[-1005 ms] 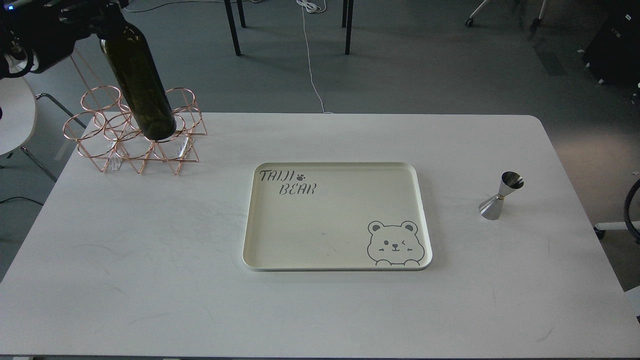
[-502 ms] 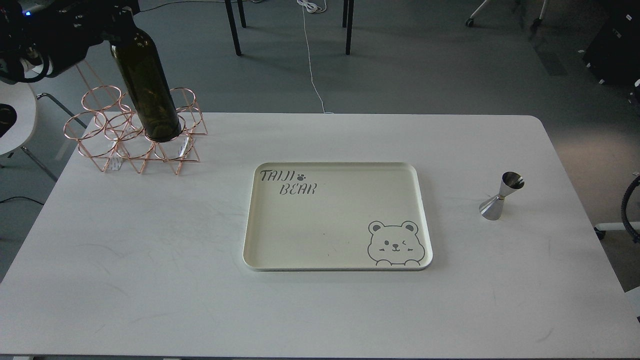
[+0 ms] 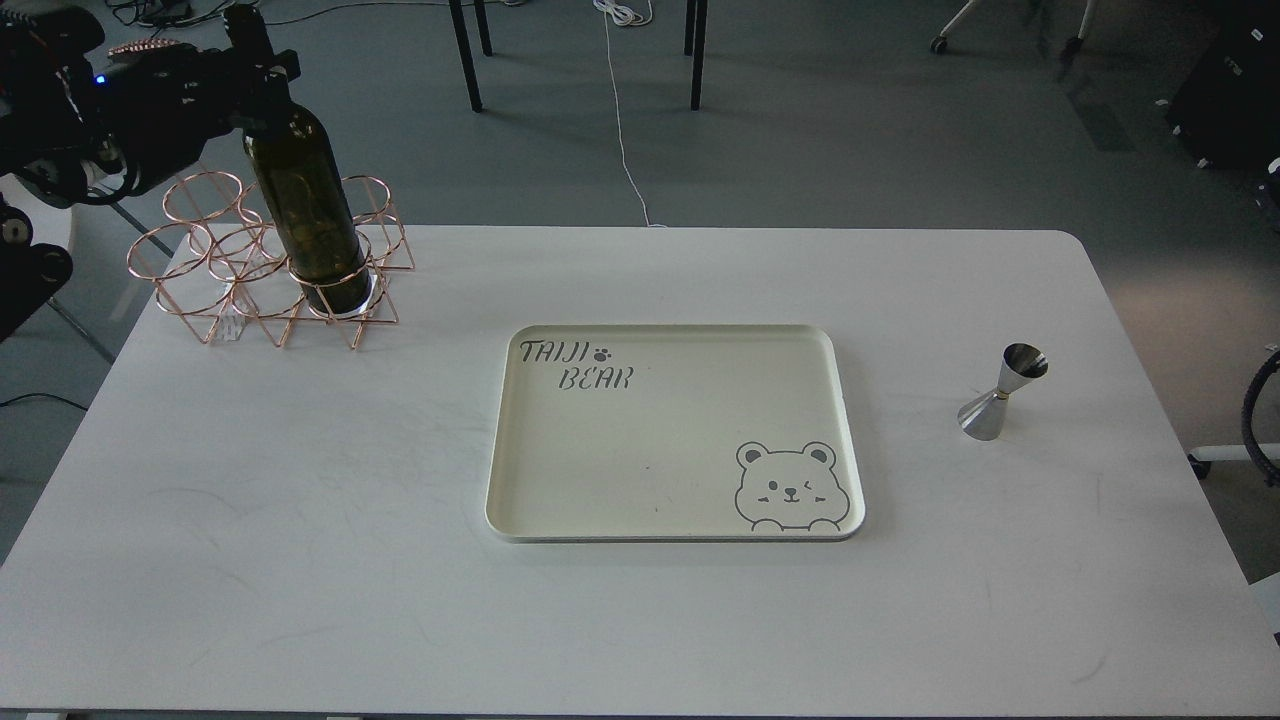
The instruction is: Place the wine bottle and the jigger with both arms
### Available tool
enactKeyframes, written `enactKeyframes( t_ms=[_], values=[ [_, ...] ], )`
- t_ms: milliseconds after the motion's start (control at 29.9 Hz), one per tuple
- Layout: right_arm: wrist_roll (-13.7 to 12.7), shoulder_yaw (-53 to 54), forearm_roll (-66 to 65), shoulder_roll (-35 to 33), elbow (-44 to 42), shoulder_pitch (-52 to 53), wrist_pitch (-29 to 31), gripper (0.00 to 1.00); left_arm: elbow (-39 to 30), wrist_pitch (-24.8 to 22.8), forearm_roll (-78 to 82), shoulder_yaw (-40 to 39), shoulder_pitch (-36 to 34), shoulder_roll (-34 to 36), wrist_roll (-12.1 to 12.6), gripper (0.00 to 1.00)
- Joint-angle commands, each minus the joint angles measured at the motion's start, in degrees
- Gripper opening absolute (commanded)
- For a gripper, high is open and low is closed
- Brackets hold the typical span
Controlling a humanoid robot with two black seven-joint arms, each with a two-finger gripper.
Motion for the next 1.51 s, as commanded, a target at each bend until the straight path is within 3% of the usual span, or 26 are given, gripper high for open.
enactKeyframes(
  t_ms=[0,469,536,603,670,804,1105,1273,1474],
  values=[
    [-0.1,0.0,0.0,0.0,0.0,0.0,0.0,1.00,0.4,0.6,-0.1,0.1,0.1,-0.2,-0.1,0.26],
    [0.0,0.0,0.0,0.0,0.0,0.0,0.0,1.00,0.7,0.4,-1.8,0.2,0.9,-0.2,0.0,0.55],
    [0.0,0.0,0.0,0.0,0.0,0.0,0.0,1.00,0.7,0.5,-1.8,0.2,0.8,-0.2,0.0,0.68],
    [0.0,0.1,0.0,-0.1,0.0,-0.1,0.0,1.00,0.7,0.7,-2.6,-0.2,0.5,-0.4,-0.3,0.87],
    [0.0,0.1,0.0,-0.2,0.0,-0.1,0.0,1.00,0.7,1.5,-6.4,-1.0,0.2,-0.4,-0.4,0.96],
    [-0.1,0.1,0.0,-0.4,-0.1,-0.2,0.0,1.00,0.8,3.3,-21.6,-0.9,-0.1,2.5,-0.6,0.98],
    [0.1,0.2,0.0,-0.1,-0.4,-0.3,0.0,1.00,4.9,1.9,-52.0,-0.7,0.0,5.7,-0.6,0.98],
    [0.1,0.2,0.0,-0.2,-1.9,-1.4,0.0,1.00,6.9,1.2,-80.8,-0.6,4.0,6.0,-2.2,0.99],
    [1.5,0.5,0.1,-0.1,-1.9,-2.8,0.0,1.00,13.6,-7.4,-106.9,-0.5,5.9,5.0,-3.0,0.99]
  ],
)
